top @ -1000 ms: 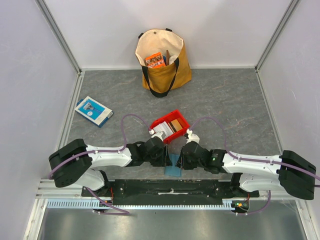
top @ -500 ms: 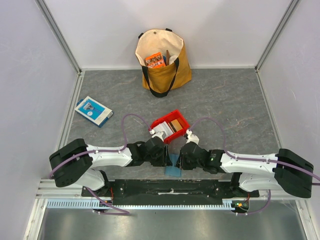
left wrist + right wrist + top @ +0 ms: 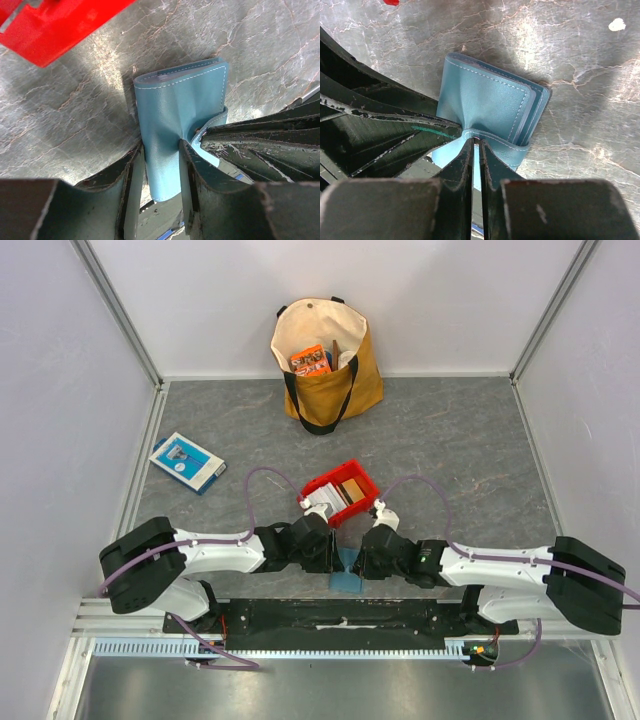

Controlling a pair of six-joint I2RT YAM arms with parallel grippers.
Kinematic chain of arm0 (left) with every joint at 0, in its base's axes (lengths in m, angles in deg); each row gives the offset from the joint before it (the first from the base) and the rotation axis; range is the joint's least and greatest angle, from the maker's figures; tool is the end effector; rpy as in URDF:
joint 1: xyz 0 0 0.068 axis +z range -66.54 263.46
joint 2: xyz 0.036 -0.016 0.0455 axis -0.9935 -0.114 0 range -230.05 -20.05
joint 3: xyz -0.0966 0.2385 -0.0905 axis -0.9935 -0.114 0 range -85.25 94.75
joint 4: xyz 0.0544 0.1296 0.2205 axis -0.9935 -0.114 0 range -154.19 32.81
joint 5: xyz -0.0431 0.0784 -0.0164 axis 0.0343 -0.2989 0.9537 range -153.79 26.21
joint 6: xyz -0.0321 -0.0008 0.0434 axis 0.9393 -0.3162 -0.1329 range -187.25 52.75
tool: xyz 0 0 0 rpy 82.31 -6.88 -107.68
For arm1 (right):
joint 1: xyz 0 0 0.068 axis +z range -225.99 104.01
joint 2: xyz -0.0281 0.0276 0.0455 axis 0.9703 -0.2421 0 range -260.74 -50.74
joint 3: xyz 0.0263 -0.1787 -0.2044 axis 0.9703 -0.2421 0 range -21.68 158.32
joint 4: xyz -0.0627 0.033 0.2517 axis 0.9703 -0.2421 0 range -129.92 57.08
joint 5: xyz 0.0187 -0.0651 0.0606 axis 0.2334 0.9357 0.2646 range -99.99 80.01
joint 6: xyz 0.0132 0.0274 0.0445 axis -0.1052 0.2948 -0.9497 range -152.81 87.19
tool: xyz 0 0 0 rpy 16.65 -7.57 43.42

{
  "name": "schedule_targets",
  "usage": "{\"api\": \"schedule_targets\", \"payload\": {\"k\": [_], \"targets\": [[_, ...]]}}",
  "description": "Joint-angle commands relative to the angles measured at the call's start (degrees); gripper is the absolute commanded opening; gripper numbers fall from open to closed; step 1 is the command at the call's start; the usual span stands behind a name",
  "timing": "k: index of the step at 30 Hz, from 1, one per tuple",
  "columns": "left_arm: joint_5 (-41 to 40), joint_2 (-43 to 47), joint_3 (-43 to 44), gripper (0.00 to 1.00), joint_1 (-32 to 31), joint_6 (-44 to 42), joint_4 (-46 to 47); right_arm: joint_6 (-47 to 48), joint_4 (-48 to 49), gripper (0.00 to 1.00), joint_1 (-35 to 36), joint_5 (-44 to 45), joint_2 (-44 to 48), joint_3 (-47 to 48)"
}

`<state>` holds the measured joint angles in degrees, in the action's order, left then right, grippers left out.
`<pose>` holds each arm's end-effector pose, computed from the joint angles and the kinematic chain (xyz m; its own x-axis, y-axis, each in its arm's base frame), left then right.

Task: Put the credit cards into the card holder
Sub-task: Close the card holder at the corner of the board.

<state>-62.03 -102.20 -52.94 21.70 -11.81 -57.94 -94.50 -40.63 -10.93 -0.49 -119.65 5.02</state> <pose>0.1210 -0.2273 0.1417 -0.9401 0.0106 -0.3406 0.2035 0.8191 -0.5363 0.0967 0.1943 0.1561 -0.9009 0.1219 -0.4165 -0.1188 0.8538 0.5069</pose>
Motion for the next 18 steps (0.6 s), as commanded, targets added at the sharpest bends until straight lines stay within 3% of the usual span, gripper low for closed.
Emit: {"api": "schedule_targets", "payload": {"k": [1, 18], "targets": [[-2.0, -3.7, -1.1, 0.4, -1.2, -3.7, -5.6, -1.0, -1.9, 0.11, 0.0, 3.7, -3.7, 0.2], [-2.0, -2.8, -2.3, 0.39, -1.5, -3.4, -4.8, 1.9, -15.9, 0.04, -2.1, 1.8, -14.5, 5.7]]}}
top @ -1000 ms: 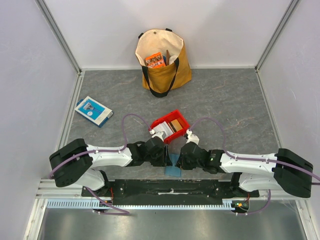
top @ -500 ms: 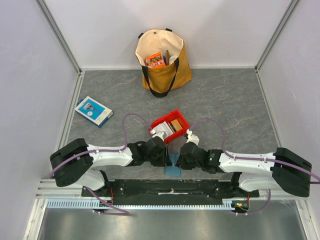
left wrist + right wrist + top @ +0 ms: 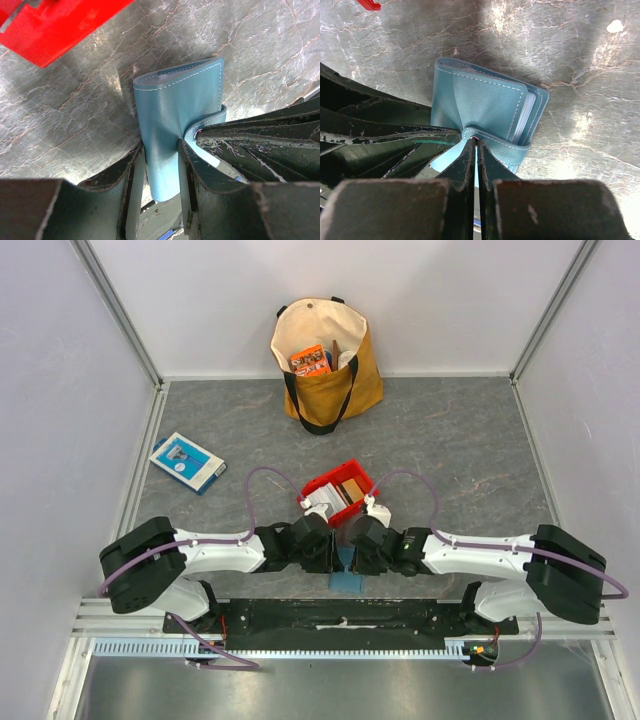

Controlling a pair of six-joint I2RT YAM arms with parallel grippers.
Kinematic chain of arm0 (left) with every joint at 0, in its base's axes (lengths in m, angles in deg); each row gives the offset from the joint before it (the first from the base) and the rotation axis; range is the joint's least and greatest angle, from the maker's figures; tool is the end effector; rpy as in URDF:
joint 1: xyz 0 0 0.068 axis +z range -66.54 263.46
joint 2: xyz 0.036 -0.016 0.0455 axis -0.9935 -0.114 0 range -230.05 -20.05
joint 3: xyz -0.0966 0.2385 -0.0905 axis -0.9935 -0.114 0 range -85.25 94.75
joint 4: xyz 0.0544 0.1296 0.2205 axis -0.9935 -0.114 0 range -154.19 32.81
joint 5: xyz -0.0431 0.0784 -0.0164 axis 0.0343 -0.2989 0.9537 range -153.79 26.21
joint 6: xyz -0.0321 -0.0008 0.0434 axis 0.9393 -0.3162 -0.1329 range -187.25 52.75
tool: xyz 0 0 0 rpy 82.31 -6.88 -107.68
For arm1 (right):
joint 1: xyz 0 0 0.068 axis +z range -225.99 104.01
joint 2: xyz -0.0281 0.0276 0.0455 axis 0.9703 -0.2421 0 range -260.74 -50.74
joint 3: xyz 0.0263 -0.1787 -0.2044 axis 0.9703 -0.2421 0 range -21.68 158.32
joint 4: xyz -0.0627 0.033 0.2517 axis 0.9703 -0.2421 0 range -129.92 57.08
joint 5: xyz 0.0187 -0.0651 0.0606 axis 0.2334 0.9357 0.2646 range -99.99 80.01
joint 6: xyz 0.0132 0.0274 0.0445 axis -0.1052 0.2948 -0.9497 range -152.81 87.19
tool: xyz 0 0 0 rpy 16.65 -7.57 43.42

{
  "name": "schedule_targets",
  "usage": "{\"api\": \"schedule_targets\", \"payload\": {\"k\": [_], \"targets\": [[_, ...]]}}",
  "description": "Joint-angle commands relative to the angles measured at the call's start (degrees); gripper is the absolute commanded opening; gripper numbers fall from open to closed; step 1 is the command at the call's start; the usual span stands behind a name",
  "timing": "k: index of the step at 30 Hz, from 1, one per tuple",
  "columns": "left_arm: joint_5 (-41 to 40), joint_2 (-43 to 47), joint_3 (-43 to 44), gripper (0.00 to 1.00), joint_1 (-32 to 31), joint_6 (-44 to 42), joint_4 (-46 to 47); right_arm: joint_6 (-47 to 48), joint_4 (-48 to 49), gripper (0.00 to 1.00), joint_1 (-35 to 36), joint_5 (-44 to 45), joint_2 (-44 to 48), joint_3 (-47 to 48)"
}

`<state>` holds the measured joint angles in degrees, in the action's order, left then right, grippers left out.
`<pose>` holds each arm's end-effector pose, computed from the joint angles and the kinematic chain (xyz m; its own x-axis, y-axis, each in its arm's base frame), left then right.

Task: Put the credit cards into the card holder
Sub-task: Close the card holder at the corner of the board, then reset both arms

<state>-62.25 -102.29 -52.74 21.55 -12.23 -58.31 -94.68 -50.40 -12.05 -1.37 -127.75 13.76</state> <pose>0.1207 -0.2278 0.1418 -0.9385 0.0186 -0.3449 0.2108 0.8218 -0.5293 0.1101 0.2132 0.1594 -0.9310 0.0809 -0.3558 -0.0705 0.9169 0.3929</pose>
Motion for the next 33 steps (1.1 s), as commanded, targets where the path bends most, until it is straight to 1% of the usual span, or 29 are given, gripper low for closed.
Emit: {"api": "schedule_targets", "payload": {"k": [1, 3, 4, 6, 7, 10, 12, 14, 16, 17, 19, 23, 26, 28, 30, 32, 33], "targets": [[-1.8, -2.8, -2.5, 0.39, -1.3, -2.9, -4.3, 2.5, -6.5, 0.04, -1.1, 2.5, -6.9, -2.9], [-2.2, -2.2, -2.8, 0.39, -1.3, -2.6, -4.3, 3.6, -5.8, 0.07, -1.0, 2.8, -5.8, -2.7], [-2.6, -1.6, -2.7, 0.39, -1.3, -2.5, -4.3, 3.7, -4.5, 0.1, -1.1, 3.1, -4.0, -3.1], [-3.9, -0.1, -3.0, 0.43, -1.4, -2.0, -4.8, 6.0, -0.8, 0.25, -1.1, 4.2, 1.9, -3.2], [-4.8, 0.9, -3.0, 0.46, -1.3, -1.7, -4.9, 6.6, -0.6, 0.31, -1.2, 6.4, 5.2, -2.4], [-8.1, 5.0, -3.0, 0.56, -1.3, -1.3, -6.3, 11.8, -0.6, 0.65, -2.1, 13.2, 14.0, 0.4], [-11.2, 8.6, -3.0, 0.68, -1.3, -0.7, -8.0, 14.6, -0.6, 0.82, -3.6, 17.4, 19.4, 0.5], [-14.0, 12.3, -3.0, 0.78, -1.0, -0.4, -9.8, 16.9, -0.9, 0.98, -6.9, 18.9, 22.8, -0.1], [-15.9, 15.7, -2.9, 0.87, -0.4, -1.1, -11.2, 18.7, -2.3, 0.98, -11.4, 19.1, 24.4, -0.4], [-16.2, 17.3, -2.8, 0.88, 0.1, -1.8, -11.5, 20.0, -3.3, 0.98, -14.1, 19.1, 24.4, -0.3], [-18.2, 19.9, -1.2, 0.89, 0.7, -2.6, -14.1, 22.7, -4.7, 0.98, -21.7, 17.4, 24.3, -0.2], [-23.8, 23.5, 1.7, 0.9, 0.8, -4.1, -20.4, 28.8, -4.0, 0.98, -37.1, 13.7, 23.6, 0.1], [-27.4, 25.5, 1.6, 0.91, 1.3, -4.2, -22.2, 33.8, -1.8, 0.98, -48.0, 10.6, 21.4, 0.2], [-28.9, 26.5, 1.3, 0.91, 1.5, -4.1, -22.9, 35.0, -1.0, 0.98, -53.5, 10.7, 19.2, 0.5], [-29.1, 27.1, 1.0, 0.91, 2.4, -4.6, -22.8, 36.0, 1.5, 0.98, -56.7, 11.0, 17.5, 0.0], [-29.7, 27.7, 0.7, 0.91, 3.9, -4.7, -22.4, 35.6, 5.1, 0.98, -57.0, 18.2, 16.2, -1.5], [-30.0, 27.8, 0.8, 0.91, 4.4, -5.3, -22.3, 37.1, 7.6, 0.98, -56.9, 21.1, 15.5, -2.5]]}}
